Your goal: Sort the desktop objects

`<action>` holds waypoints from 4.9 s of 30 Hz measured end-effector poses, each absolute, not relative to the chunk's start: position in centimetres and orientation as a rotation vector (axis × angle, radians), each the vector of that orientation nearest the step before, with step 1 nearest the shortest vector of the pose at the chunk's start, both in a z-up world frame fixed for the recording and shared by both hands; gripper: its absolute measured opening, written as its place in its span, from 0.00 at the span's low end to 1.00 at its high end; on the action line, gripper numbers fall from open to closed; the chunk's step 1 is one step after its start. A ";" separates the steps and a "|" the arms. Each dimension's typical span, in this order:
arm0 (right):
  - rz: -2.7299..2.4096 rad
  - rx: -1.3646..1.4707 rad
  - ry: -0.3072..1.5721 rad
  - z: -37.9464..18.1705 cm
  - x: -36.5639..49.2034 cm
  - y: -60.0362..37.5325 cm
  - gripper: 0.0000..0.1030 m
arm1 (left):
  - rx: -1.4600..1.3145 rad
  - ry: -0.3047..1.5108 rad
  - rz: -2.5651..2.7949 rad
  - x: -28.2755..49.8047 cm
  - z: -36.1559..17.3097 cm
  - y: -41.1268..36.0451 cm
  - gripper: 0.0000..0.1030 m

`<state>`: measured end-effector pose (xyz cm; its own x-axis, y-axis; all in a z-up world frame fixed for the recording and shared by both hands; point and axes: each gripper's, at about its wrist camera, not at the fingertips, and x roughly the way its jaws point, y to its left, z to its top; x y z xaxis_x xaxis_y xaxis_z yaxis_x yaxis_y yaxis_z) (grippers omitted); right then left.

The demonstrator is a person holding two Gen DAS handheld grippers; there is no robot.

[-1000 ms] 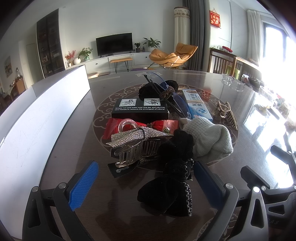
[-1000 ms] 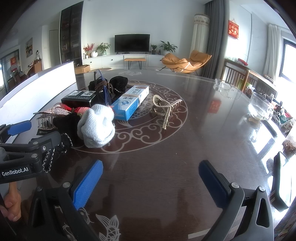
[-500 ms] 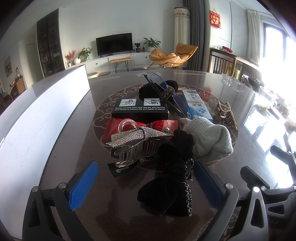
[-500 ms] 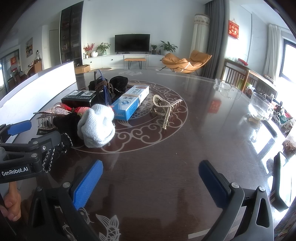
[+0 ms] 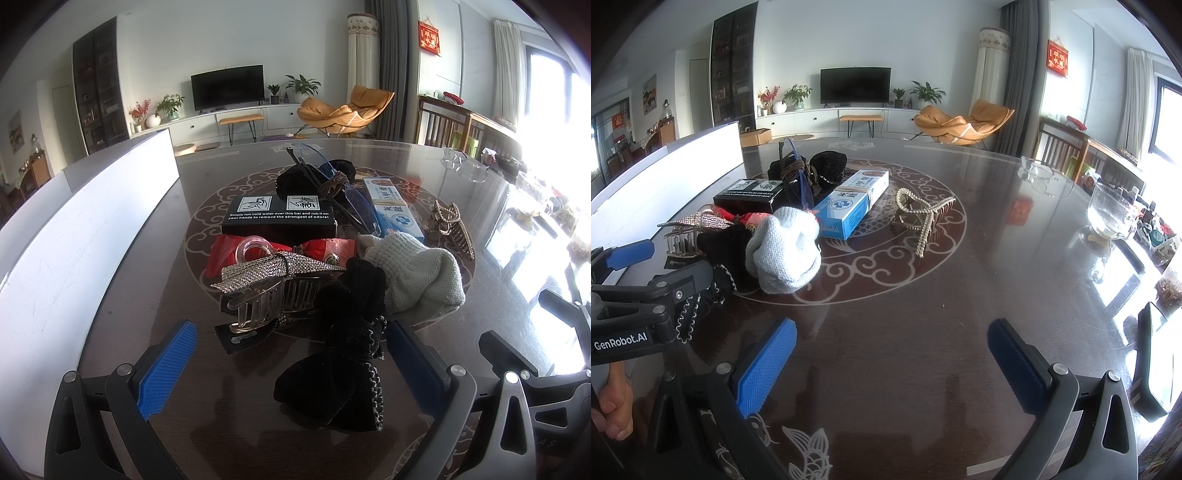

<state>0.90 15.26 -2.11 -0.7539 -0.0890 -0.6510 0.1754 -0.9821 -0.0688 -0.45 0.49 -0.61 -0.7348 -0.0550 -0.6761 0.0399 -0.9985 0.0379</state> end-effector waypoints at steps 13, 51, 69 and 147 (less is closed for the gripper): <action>-2.808 1.034 0.212 -2.2 1.1 15.0 1.00 | 1.138 -0.014 -2.862 0.1 -0.7 2.0 1.00; -2.776 1.057 0.248 -2.4 0.8 14.6 1.00 | 1.424 -0.163 -2.952 3.8 -0.6 -0.6 1.00; -2.758 1.152 0.156 -2.5 0.0 16.2 1.00 | 1.504 -0.497 -3.004 -0.4 -1.5 2.7 1.00; -2.731 1.298 0.184 -4.0 -0.6 16.5 1.00 | 1.715 -0.475 -3.108 -0.9 -2.5 2.4 1.00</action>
